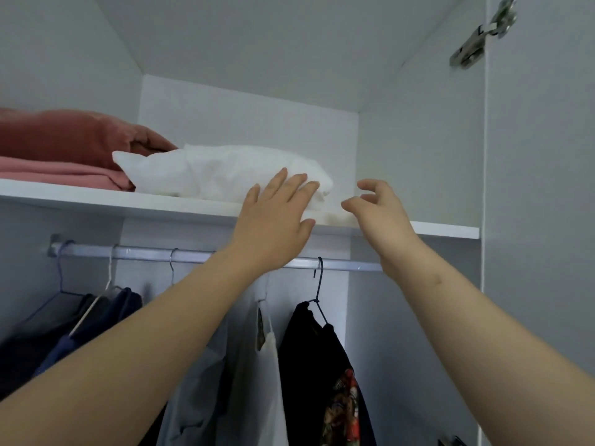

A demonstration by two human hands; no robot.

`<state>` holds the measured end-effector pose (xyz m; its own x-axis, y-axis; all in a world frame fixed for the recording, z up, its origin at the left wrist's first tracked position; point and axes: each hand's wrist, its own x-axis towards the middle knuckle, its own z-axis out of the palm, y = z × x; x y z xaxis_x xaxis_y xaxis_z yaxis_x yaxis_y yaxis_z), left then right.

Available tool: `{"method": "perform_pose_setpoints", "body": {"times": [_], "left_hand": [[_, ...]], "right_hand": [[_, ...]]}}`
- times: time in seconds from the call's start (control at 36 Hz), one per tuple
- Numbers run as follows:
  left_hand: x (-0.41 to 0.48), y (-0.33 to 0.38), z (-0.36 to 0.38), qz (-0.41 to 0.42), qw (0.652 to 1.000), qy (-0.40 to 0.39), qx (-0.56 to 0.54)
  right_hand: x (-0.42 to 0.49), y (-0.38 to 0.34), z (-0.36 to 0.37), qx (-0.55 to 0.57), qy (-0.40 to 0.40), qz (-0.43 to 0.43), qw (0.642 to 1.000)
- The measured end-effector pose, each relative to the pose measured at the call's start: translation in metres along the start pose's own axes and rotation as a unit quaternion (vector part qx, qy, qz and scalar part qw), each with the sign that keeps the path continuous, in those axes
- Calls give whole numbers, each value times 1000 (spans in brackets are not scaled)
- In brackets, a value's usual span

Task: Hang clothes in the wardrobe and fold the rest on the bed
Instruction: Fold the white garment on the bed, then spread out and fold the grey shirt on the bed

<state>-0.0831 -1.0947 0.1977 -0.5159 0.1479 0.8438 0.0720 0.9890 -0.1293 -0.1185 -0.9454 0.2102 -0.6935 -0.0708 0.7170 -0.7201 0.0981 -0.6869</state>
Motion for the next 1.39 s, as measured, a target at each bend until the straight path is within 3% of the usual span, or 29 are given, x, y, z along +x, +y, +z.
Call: {"method": "perform_pose_setpoints", "body": {"times": [0.14,0.22,0.36,0.67,0.78,1.03,1.25,1.39], "left_hand": [[-19,14,11,47,965,160,-203],[-37,29,25,16,941,164,-296],[-59,59,46,-21,901,83,-426],[-104,148,48,-6,756,-61,-651],[-125,189,44,-3,689,-104,-717],[-200,281,6,19,565,-225,-793],[-282,372,-45,14,415,-417,-809],[-330,424,-66,-4,373,-505,-778]], "right_hand": [[-20,6,-13,4,64,-1,998],[-42,14,-19,-10,89,16,996],[-83,28,-38,-36,150,63,986],[-189,24,-92,-61,274,146,949],[-233,16,-114,-64,330,176,925],[-351,-13,-168,-46,487,223,843],[-470,-37,-219,-63,591,283,753],[-545,-56,-249,-64,645,316,692]]}}
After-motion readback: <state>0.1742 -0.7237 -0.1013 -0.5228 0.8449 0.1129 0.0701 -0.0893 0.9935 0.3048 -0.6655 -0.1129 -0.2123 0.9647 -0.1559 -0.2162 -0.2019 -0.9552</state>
